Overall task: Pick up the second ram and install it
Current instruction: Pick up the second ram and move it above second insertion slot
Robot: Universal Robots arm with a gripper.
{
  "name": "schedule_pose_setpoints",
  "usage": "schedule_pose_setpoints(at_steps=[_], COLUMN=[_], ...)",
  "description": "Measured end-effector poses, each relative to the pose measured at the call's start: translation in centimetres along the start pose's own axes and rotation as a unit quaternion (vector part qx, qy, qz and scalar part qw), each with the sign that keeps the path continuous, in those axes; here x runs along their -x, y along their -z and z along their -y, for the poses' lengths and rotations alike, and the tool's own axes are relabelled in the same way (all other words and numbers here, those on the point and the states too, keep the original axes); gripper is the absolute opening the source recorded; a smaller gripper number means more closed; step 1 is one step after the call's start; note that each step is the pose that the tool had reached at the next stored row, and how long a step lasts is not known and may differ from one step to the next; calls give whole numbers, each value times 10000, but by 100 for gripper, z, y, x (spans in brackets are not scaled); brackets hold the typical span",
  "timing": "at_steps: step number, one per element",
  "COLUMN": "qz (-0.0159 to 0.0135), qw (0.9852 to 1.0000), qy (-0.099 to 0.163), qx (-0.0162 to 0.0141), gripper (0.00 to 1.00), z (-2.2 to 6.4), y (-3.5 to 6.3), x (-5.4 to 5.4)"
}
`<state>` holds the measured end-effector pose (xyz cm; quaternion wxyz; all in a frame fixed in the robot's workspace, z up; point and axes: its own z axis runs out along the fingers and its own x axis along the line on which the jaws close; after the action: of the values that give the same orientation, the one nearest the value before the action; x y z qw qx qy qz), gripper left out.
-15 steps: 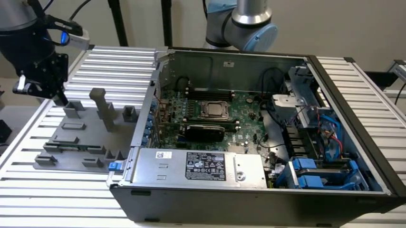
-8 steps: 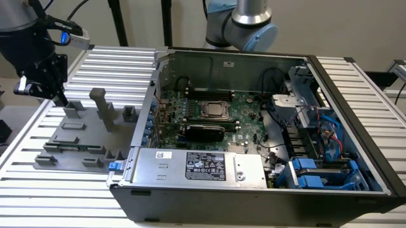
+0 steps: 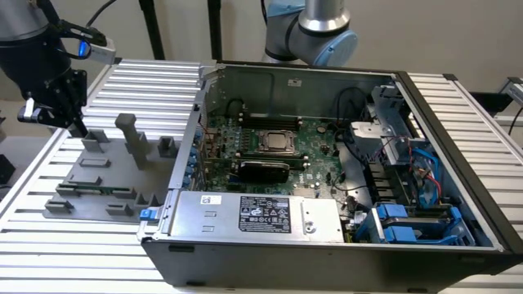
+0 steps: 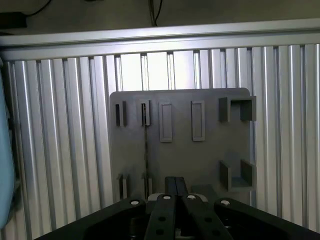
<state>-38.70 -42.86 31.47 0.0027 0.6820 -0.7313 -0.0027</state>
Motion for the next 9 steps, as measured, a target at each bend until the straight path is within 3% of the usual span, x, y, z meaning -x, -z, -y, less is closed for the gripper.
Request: schedule_pose_setpoints(at_steps=[9], qz=[0], qw=[10000], qy=[0], qx=[0], gripper=[11], z=[0], y=[0], x=[0])
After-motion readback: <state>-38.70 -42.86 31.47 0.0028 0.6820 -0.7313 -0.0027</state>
